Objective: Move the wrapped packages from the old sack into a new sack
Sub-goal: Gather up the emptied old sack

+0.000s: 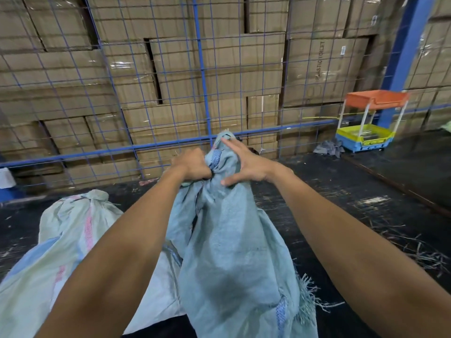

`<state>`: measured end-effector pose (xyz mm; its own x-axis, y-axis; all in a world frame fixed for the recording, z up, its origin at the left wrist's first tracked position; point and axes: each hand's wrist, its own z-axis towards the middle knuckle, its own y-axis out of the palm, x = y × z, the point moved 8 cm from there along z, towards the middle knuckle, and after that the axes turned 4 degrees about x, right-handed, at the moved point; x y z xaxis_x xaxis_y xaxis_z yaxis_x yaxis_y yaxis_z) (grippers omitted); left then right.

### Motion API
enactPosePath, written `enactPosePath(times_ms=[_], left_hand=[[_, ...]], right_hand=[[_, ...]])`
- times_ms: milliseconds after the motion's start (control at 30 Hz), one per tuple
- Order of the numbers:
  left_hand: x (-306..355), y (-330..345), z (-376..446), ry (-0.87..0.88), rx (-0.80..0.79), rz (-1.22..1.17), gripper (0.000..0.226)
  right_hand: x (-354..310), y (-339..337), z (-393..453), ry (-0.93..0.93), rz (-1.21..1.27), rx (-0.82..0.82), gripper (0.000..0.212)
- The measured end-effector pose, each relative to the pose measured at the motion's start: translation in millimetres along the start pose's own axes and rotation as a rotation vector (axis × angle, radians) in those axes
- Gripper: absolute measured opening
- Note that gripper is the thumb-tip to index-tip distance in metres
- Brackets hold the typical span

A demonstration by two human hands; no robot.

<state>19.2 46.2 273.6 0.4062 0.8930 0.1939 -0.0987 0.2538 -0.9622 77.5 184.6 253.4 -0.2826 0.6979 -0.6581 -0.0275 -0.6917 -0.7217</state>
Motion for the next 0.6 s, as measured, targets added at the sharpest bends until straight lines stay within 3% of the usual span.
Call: enactPosePath(times_ms=[67, 100, 167, 200, 300, 367, 467, 533, 600], left_hand=[[14, -5, 2, 0.054, -0.009, -0.045, 0.022], [19, -7, 2, 0.072, -0.009, -0.073, 0.024], [19, -13, 5, 0.113, 0.047, -0.116, 0.039], [17, -18, 6, 0.139, 0.122, -0.096, 0.054], [20, -37, -1, 0.258, 0.363, -0.04, 0.095], [28, -23, -4, 0.38, 0.188, -0.074, 0.116], [21, 20, -6, 0.386, -0.072, -0.012, 0.139], [16, 32, -6, 0.386, -0.062, -0.076, 0.144], [23, 32, -10, 0.511, 0.051, -0.232, 0.137]], right_hand=[[6, 6, 4, 0.03, -0.036, 0.056, 0.117], [12, 1, 6, 0.068, -0.047, 0.137, 0.098], [21, -10, 6, 0.157, -0.105, 0.29, 0.038], [27, -15, 5, 0.199, -0.123, 0.35, 0.025], [44, -34, -7, 0.394, -0.063, 0.532, 0.038], [55, -41, -17, 0.527, 0.037, 0.626, 0.048], [60, -28, -17, 0.554, 0.523, 0.505, 0.047], [52, -5, -18, 0.543, 0.811, 0.275, 0.034], [47, 9, -23, 0.497, 0.998, 0.162, 0.027]])
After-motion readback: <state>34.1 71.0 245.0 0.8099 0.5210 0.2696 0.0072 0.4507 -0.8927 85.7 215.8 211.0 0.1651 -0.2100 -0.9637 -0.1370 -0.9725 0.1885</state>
